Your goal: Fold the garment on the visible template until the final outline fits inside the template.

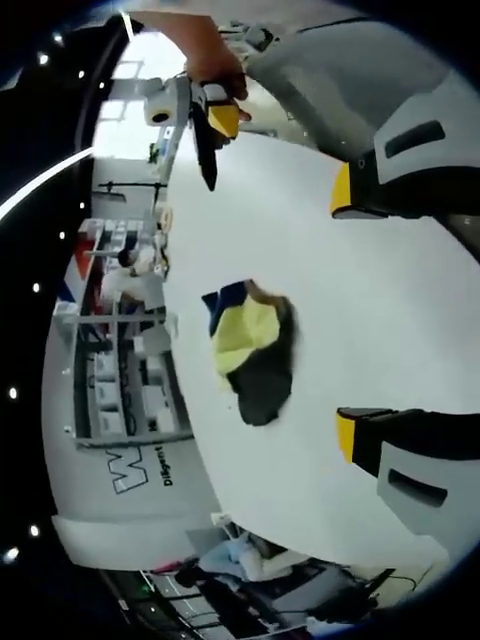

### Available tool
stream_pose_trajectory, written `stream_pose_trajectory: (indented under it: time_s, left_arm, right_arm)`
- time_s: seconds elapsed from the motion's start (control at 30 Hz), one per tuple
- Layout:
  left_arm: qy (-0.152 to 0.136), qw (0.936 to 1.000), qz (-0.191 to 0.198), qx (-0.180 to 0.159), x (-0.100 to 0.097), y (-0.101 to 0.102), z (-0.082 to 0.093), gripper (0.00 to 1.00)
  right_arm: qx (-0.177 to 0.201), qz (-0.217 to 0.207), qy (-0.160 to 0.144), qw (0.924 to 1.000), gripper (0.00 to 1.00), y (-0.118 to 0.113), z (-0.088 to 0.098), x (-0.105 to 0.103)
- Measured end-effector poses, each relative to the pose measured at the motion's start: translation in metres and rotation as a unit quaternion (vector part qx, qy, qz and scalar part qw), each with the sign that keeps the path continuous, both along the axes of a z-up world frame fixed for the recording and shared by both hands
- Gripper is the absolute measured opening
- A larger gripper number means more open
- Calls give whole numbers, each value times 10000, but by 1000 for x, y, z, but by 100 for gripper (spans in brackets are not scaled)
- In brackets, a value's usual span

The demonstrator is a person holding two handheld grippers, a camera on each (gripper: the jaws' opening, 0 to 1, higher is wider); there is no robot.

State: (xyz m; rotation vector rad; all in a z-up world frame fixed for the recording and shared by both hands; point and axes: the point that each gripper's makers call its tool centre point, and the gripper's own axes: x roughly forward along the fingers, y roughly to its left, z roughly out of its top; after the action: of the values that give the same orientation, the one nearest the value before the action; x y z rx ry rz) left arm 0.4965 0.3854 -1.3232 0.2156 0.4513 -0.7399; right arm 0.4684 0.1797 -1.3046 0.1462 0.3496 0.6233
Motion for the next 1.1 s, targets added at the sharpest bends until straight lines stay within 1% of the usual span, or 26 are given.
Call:
stream_pose_trajectory:
  time_s: [0.1, 0.13, 0.2, 0.23, 0.27, 0.3, 0.33, 0.37, 0.4, 0.47, 0.53, 0.57, 0.6, 0.63, 0.7, 0.73, 0.77, 0.83, 0.87, 0.93, 0.97, 1.0, 1.03, 1.1]
  left_arm:
    - [99, 9990, -384, 197, 6, -12, -12, 76]
    - [50, 9980, -556, 309, 10, -18, -16, 76]
    - [75, 9963, -761, 389, 18, -29, -22, 75]
    - [58, 9960, -793, 404, 23, -32, -24, 74]
    - [53, 9949, -911, 435, 29, -38, -26, 73]
    - [51, 9945, -952, 440, 31, -40, -27, 72]
    - [7, 9924, -1126, 504, 38, -47, -29, 70]
    - [-33, 9906, -1217, 622, 43, -50, -32, 68]
    - [-158, 9878, -1378, 711, 51, -56, -34, 66]
    - [-155, 9847, -1491, 885, 62, -61, -40, 64]
    - [-244, 9814, -1639, 966, 78, -71, -42, 63]
    - [-295, 9780, -1761, 1078, 87, -76, -45, 61]
    - [-333, 9760, -1821, 1145, 93, -79, -46, 60]
    - [-374, 9722, -1948, 1244, 101, -84, -49, 58]
    - [-422, 9643, -2187, 1435, 109, -90, -54, 54]
    - [-530, 9574, -2346, 1598, 116, -94, -57, 51]
    - [-594, 9533, -2434, 1688, 120, -96, -59, 49]
    - [-645, 9423, -2706, 1860, 124, -101, -64, 45]
    - [-711, 9332, -2900, 2002, 126, -104, -67, 43]
    - [-828, 9187, -3189, 2176, 126, -107, -72, 37]
    - [-851, 9078, -3366, 2354, 126, -107, -78, 35]
    - [-895, 9007, -3471, 2454, 126, -107, -80, 32]
    - [-959, 8918, -3591, 2577, 127, -107, -84, 30]
    - [-937, 8852, -3666, 2706, 129, -107, -90, 28]
  right_arm:
    - [-54, 37, 27, 10000, 99, -5, -6, 8]
    - [-87, 34, 39, 9999, 99, -8, -10, 12]
    - [-212, 86, 53, 9997, 99, -11, -17, 18]
    - [-210, 87, 62, 9997, 99, -12, -18, 20]
    - [-216, 103, 70, 9997, 99, -14, -21, 24]
    - [-256, 128, 59, 9996, 99, -15, -22, 27]
    - [-304, 162, 57, 9994, 98, -16, -24, 29]
    - [-365, 194, 48, 9991, 98, -18, -26, 32]
    - [-392, 220, 48, 9990, 98, -21, -28, 36]
    - [-466, 277, 32, 9985, 96, -23, -30, 39]
    - [-525, 318, 40, 9981, 96, -26, -32, 43]
    - [-535, 336, 51, 9980, 95, -27, -33, 46]
    - [-533, 355, 62, 9979, 95, -29, -33, 47]
    - [-519, 380, 95, 9979, 93, -29, -34, 48]
    - [-549, 415, 163, 9975, 90, -33, -38, 49]
    - [-564, 425, 147, 9974, 90, -34, -38, 51]
    - [-569, 432, 138, 9974, 89, -35, -38, 52]
    - [-565, 445, 141, 9973, 89, -38, -39, 54]
    - [-578, 454, 153, 9972, 89, -39, -41, 55]
    - [-574, 463, 163, 9971, 88, -40, -42, 57]
    - [-564, 464, 182, 9972, 88, -41, -43, 57]
    - [-555, 464, 196, 9972, 87, -42, -45, 58]
    - [-551, 451, 207, 9972, 86, -43, -46, 59]
    - [-533, 431, 228, 9974, 86, -45, -48, 60]
